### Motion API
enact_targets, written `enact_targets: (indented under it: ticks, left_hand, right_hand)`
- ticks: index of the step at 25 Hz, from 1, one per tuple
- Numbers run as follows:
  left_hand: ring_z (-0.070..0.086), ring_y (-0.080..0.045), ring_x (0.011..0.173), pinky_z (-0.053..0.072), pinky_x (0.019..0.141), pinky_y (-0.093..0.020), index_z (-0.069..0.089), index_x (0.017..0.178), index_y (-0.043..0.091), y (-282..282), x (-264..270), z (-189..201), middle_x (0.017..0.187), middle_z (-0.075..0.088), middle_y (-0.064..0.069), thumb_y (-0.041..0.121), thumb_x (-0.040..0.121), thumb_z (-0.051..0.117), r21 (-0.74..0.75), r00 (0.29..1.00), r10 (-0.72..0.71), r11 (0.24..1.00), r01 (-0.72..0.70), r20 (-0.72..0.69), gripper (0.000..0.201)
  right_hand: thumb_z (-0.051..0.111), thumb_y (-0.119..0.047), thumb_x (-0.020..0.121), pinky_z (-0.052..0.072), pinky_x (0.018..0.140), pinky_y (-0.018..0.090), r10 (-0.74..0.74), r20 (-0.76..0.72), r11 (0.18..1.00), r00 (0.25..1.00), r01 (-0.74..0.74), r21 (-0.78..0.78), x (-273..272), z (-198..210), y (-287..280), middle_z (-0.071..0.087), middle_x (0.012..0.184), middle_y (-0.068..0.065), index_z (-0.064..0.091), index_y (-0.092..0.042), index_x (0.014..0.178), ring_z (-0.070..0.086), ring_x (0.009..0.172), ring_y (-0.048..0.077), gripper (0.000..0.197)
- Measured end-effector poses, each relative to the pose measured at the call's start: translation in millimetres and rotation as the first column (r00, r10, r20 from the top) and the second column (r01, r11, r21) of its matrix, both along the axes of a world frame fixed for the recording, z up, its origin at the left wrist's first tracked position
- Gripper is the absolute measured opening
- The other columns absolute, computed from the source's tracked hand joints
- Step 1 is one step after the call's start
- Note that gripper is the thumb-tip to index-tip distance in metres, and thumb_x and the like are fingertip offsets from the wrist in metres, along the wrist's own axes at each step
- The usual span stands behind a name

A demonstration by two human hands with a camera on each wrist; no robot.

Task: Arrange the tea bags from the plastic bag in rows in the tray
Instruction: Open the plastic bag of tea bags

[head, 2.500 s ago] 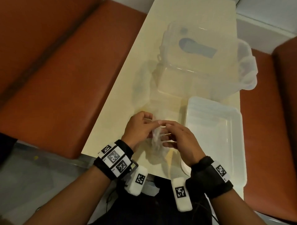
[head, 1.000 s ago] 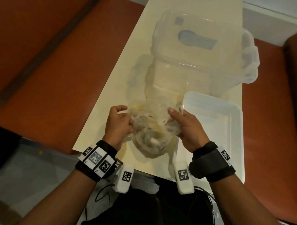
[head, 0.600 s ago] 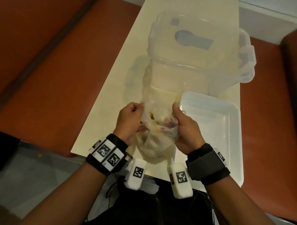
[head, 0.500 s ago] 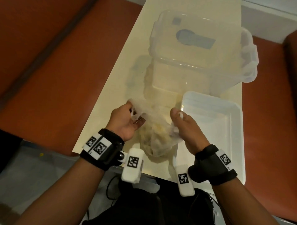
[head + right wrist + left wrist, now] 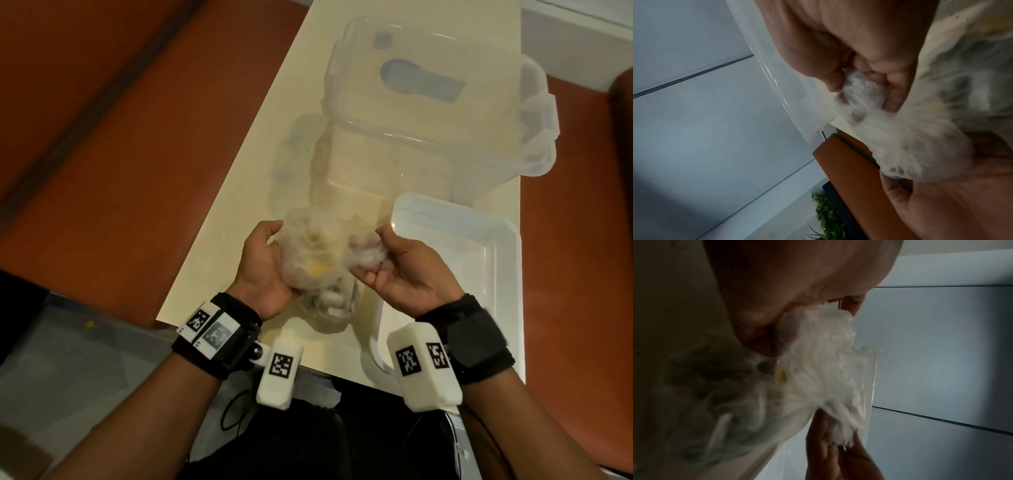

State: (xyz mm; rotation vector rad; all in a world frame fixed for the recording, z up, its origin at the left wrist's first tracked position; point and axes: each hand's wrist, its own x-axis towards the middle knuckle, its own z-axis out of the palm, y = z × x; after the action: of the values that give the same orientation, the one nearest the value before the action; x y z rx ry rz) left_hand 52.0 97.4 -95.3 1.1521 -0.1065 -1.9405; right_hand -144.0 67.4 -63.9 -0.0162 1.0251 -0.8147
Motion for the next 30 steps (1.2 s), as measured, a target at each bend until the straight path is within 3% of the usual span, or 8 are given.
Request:
enact_targets:
  ticks: [4, 9, 12, 15, 20, 23, 26, 30]
  left_hand:
    - [0.058, -0.037, 0.118, 0.047, 0.099, -0.047, 0.054, 0.137, -0.001, -1.1, 9.5, -0.6, 0.138, 0.057, -0.022, 0.027, 0.081, 0.048, -0.106, 0.997, 0.05, 0.993, -0.055, -0.051, 0.063]
    - [0.062, -0.03, 0.107, 0.043, 0.105, -0.056, 0.059, 0.098, 0.011, -10.7, 4.8, -4.7, 0.118, 0.062, -0.016, 0.011, 0.094, 0.055, -0.171, 0.983, 0.146, 0.977, -0.126, 0.108, 0.006]
    - [0.068, -0.027, 0.104, 0.054, 0.088, -0.047, 0.06, 0.111, 0.013, -5.0, 5.8, -10.4, 0.124, 0.068, -0.014, 0.039, 0.092, 0.063, -0.156, 0.988, 0.013, 0.988, 0.011, 0.152, 0.033]
    - [0.057, -0.01, 0.056, 0.042, 0.05, -0.022, 0.062, 0.094, 0.02, 0.5, 0.9, -7.3, 0.074, 0.066, 0.002, 0.054, 0.085, 0.066, -0.174, 0.89, -0.152, 0.953, 0.247, 0.429, 0.036]
    - [0.068, -0.022, 0.077, 0.054, 0.06, -0.027, 0.07, 0.1, 0.01, -10.0, -2.9, -22.7, 0.091, 0.073, -0.007, 0.037, 0.101, 0.055, -0.044, 0.931, 0.007, 0.999, 0.009, 0.365, 0.031]
    - [0.073, -0.026, 0.101, 0.061, 0.08, -0.039, 0.063, 0.127, 0.01, -22.5, 2.8, -27.8, 0.119, 0.072, -0.013, 0.038, 0.103, 0.049, 0.127, 0.984, 0.169, 0.976, -0.175, 0.056, 0.04]
    - [0.076, -0.024, 0.076, 0.061, 0.057, -0.033, 0.067, 0.116, 0.005, -27.0, -0.4, -28.1, 0.098, 0.076, -0.014, 0.023, 0.103, 0.052, 0.165, 0.971, 0.235, 0.96, -0.227, -0.031, 0.027]
    - [0.055, -0.015, 0.054, 0.041, 0.046, -0.023, 0.057, 0.119, 0.018, -15.2, -1.6, -29.0, 0.092, 0.073, -0.006, 0.06, 0.094, 0.052, 0.133, 0.989, 0.15, 0.98, -0.148, -0.001, 0.049]
  right_hand:
    - [0.077, -0.031, 0.083, 0.054, 0.077, 0.034, 0.281, -0.352, 0.88, 0.893, -0.387, -0.277, -2.4, -7.7, 4.5, 0.071, 0.098, 0.004, 0.066, 0.002, 0.108, 0.068, 0.088, 0.022, 0.043]
    - [0.081, -0.036, 0.081, 0.045, 0.069, 0.023, 0.331, -0.919, 0.438, 0.215, -0.898, -0.052, 0.3, -10.7, -4.3, 0.07, 0.075, -0.011, 0.075, -0.018, 0.083, 0.062, 0.071, 0.005, 0.019]
    - [0.062, -0.041, 0.097, 0.048, 0.067, 0.026, 0.253, -0.805, 0.733, 0.537, -0.649, -0.203, 3.5, -4.5, -10.5, 0.062, 0.064, -0.011, 0.068, -0.017, 0.076, 0.058, 0.061, 0.008, 0.032]
    - [0.051, -0.034, 0.103, 0.061, 0.067, 0.037, 0.122, -0.281, 0.976, 0.952, -0.167, -0.141, 6.5, -6.6, -14.7, 0.073, 0.084, 0.01, 0.066, -0.008, 0.103, 0.073, 0.072, 0.022, 0.03]
    - [0.048, -0.034, 0.105, 0.059, 0.05, 0.032, 0.079, 0.107, 0.987, 0.991, -0.092, 0.132, 13.1, -25.0, -10.9, 0.069, 0.084, 0.003, 0.065, -0.006, 0.102, 0.063, 0.059, 0.016, 0.033]
    - [0.058, -0.051, 0.096, 0.054, 0.07, 0.02, 0.235, 0.075, 0.966, 0.969, -0.242, 0.094, 11.2, -27.7, -3.6, 0.07, 0.101, 0.006, 0.071, -0.001, 0.113, 0.063, 0.076, 0.013, 0.054]
    - [0.071, -0.04, 0.087, 0.055, 0.09, 0.036, 0.471, -0.173, 0.865, 0.865, -0.492, -0.103, 11.2, -19.1, -1.6, 0.073, 0.11, 0.012, 0.072, -0.007, 0.116, 0.069, 0.091, 0.024, 0.044]
    - [0.061, -0.03, 0.098, 0.041, 0.047, 0.017, 0.315, -0.109, 0.949, 0.943, -0.316, 0.006, 7.1, -21.5, -14.5, 0.053, 0.053, -0.005, 0.058, -0.015, 0.067, 0.047, 0.043, 0.008, 0.035]
